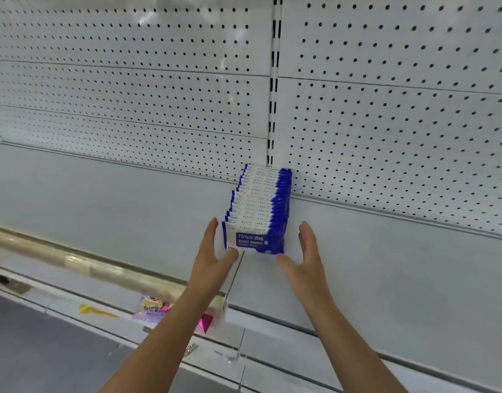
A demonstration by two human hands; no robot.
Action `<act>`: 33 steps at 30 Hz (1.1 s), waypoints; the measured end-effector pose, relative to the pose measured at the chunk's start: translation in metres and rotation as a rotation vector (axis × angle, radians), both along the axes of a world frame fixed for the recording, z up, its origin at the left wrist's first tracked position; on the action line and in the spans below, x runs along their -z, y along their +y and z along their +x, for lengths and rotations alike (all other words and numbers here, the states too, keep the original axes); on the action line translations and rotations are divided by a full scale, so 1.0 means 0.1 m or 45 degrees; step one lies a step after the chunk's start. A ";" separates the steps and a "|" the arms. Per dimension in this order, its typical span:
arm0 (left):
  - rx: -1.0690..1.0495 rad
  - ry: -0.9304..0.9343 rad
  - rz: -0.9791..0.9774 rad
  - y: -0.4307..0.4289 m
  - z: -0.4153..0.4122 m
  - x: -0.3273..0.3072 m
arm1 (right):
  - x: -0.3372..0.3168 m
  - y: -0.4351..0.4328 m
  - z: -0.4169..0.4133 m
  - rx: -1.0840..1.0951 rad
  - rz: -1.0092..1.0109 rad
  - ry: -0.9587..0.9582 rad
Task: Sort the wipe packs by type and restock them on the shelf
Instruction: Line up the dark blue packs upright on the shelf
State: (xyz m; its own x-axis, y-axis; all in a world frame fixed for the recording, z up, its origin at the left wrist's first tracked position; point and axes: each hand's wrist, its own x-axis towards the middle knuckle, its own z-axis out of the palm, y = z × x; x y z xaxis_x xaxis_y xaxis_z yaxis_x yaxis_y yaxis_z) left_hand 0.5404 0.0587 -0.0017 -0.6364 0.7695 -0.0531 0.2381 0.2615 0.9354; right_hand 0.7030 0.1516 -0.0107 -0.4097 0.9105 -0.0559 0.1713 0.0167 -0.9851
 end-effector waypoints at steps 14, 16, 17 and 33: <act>0.423 -0.165 0.084 -0.92 1.20 0.36 | 0.13 -1.35 1.47 0.296 -0.015 -0.091; 0.489 -0.202 0.091 -0.96 1.48 0.36 | 0.09 -1.52 1.79 0.379 -0.012 -0.089; 0.526 -0.213 0.084 -0.97 1.64 0.36 | 0.08 -1.60 1.95 0.429 -0.013 -0.088; 1.202 -0.346 -0.162 -1.42 5.97 0.52 | 0.40 -2.87 6.12 0.990 -0.108 -0.171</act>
State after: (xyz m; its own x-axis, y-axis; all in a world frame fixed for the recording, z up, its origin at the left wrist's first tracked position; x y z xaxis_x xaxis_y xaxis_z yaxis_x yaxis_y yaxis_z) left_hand 1.1377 -0.0829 -0.0538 0.2810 0.9332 -0.2240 0.1820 0.1773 0.9672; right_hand 1.3149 -0.1355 -0.0510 0.3569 0.9234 -0.1415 0.2205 -0.2304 -0.9478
